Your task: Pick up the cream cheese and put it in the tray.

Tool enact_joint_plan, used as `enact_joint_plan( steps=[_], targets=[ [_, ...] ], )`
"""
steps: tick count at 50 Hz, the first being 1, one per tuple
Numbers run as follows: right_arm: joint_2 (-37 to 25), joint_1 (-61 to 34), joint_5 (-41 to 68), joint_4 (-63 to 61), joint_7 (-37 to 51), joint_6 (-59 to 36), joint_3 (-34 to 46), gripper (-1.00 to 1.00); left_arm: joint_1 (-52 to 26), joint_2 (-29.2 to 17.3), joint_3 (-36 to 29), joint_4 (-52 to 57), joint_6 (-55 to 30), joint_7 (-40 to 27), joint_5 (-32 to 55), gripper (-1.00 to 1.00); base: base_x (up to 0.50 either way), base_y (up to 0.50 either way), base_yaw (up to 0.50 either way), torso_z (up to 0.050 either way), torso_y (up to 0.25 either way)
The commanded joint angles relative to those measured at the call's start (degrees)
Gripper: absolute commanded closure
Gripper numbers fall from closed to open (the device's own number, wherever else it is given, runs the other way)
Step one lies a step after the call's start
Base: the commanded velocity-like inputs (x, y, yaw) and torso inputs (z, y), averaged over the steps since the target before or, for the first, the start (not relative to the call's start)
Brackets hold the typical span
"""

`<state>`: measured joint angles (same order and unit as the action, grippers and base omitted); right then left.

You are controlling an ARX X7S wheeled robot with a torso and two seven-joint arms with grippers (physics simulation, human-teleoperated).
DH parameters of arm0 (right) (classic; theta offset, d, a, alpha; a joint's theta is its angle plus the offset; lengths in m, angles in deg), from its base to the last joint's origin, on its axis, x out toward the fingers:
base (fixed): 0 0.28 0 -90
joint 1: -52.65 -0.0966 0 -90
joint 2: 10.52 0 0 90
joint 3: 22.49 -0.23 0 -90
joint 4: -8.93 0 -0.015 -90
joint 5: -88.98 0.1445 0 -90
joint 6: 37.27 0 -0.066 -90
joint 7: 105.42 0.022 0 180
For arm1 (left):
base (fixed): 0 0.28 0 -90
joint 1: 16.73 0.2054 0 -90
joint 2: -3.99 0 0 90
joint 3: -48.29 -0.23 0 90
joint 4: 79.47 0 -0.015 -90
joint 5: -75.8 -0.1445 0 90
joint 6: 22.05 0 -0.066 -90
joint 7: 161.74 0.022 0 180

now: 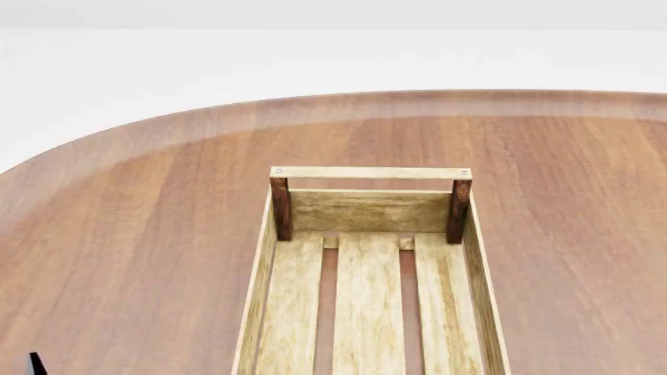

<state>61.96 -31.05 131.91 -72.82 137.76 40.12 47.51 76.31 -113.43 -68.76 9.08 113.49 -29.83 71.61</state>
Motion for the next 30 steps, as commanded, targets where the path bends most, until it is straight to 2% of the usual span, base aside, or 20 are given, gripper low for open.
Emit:
enact_joint_plan(
  steps=[1,30],
  targets=[
    [-0.2,-1.1,0.4,2.5,-0.8,-0.2,-0.1,-1.0,-0.2,0.1,-0.2,-0.2,-0.3,0.1,0.0,-1.0,0.0,0.0,0.0,0.0,0.0],
    [-0.7,-4.2,1.1,9.0,-4.1,-0.6,0.6,-1.0,-0.4,-0.1,-0.6,0.3,-2.3,0.6,1.0,-1.0,0.0,0.0,0.0,0.0,0.0]
  ],
)
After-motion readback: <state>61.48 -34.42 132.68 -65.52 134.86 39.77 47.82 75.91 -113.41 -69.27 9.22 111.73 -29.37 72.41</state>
